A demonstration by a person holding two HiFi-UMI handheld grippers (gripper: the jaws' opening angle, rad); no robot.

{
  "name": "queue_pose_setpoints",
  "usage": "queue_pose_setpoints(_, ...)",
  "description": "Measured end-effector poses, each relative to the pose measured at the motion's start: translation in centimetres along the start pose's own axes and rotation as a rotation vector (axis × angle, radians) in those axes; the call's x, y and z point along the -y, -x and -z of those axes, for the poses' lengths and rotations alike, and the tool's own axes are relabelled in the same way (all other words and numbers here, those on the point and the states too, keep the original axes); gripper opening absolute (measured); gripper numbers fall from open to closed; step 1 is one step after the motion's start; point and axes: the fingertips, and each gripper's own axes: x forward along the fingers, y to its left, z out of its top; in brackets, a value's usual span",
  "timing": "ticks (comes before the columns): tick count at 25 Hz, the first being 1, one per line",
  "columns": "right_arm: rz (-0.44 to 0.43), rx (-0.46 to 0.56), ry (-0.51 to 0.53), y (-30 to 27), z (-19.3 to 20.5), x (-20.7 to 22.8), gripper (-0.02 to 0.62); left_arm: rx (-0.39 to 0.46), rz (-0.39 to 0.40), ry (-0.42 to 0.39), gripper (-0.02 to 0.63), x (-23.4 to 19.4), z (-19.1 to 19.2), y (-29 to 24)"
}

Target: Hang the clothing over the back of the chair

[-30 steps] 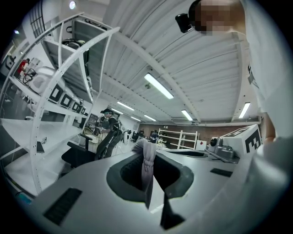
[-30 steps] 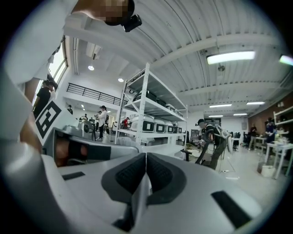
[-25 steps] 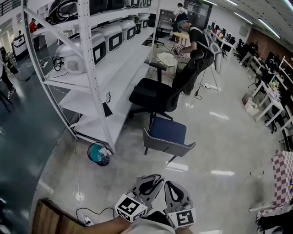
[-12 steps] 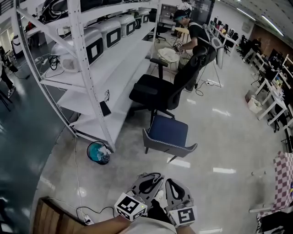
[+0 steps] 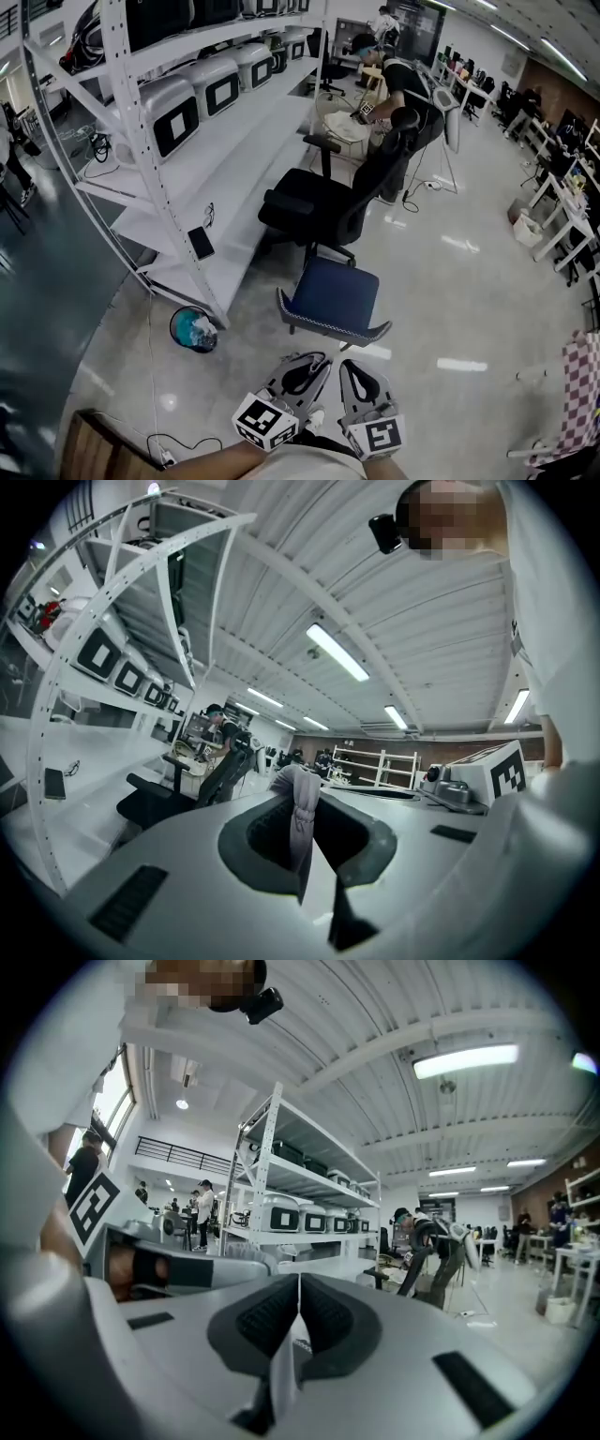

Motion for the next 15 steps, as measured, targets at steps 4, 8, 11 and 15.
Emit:
queue_pose_setpoints(4,-0.01,0.016,-0.009,-0.7,-0.1,3.8,0.017,0.004,-0.035,-0.005,0.029,-0.4,-0.2,-3.1)
queue_pose_setpoints(8,-0.012,0.031,-0.023,-1.1,-0.1,6.3,0.017,0.012,-0.053,-0.03,0.029,0.1,-0.7,-5.0)
queue_pose_setpoints(11,-0.03,0.032,-0.039,-1.8,0.1,6.6,0.017,0.006,-0.055,-0.043,0.029,0.0,-0.9,-5.8)
queue_pose_setpoints(15,-0.039,0.025,-0.062,-2.9,0.6,6.6,0.017,-0.01,-0.054,-0.049,0.029,-0.7,-0.8,-6.2)
